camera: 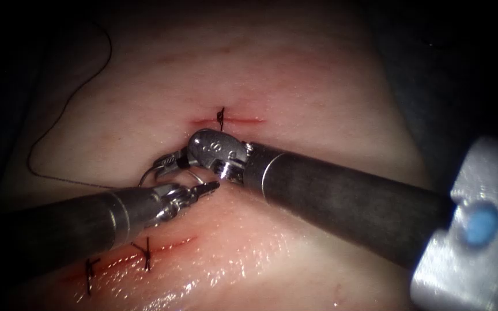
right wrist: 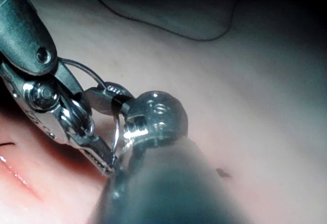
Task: Wound Closure
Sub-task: Pass the needle to the right gripper, then hand the needle back to the left gripper to readjust.
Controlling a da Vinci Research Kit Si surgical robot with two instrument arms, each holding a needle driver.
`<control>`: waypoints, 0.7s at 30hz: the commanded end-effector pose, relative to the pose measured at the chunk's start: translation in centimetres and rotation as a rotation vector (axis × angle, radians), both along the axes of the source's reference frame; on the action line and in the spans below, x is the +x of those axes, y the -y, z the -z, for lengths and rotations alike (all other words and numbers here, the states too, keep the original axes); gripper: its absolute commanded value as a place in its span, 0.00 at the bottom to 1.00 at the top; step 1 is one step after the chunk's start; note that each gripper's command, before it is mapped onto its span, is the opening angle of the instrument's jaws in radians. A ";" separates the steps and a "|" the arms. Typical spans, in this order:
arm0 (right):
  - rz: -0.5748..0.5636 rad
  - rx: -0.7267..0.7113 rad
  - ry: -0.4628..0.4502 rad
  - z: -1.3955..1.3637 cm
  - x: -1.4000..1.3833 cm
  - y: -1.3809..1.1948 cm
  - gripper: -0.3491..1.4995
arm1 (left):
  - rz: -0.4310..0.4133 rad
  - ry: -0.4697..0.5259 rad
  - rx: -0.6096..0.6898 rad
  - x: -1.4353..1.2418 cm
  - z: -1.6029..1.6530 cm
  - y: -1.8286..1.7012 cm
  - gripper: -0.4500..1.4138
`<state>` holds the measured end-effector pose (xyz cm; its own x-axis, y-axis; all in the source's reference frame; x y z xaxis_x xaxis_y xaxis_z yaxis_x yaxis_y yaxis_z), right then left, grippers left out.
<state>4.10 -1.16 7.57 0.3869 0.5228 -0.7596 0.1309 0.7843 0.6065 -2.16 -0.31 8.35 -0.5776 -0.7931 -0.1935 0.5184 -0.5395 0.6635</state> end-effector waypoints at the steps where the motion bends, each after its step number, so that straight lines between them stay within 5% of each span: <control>1: 0.012 -0.025 -0.005 -0.05 0.04 -0.10 0.00 | 0.011 0.014 0.013 -0.05 -0.05 -0.03 0.25; 2: 0.015 -0.048 -0.006 -0.07 0.01 -0.12 0.00 | 0.026 0.058 0.018 -0.05 -0.04 -0.03 0.68; 3: 0.002 -0.050 -0.008 -0.08 -0.02 -0.14 0.00 | 0.053 0.097 0.030 -0.06 -0.04 -0.03 0.72; 14: -0.201 -0.054 -0.051 -0.06 -0.36 -0.46 0.00 | 0.187 0.322 0.078 -0.06 -0.05 0.06 0.78; 17: -0.280 0.045 -0.020 -0.09 -0.44 -0.53 0.00 | 0.213 0.337 0.053 -0.07 -0.07 0.12 0.78; 19: -0.351 0.128 -0.007 -0.13 -0.48 -0.56 0.00 | 0.221 0.364 0.044 -0.07 -0.09 0.13 0.77; 21: -0.403 0.236 0.016 -0.18 -0.52 -0.57 0.00 | 0.252 0.475 0.065 -0.06 -0.13 0.13 0.60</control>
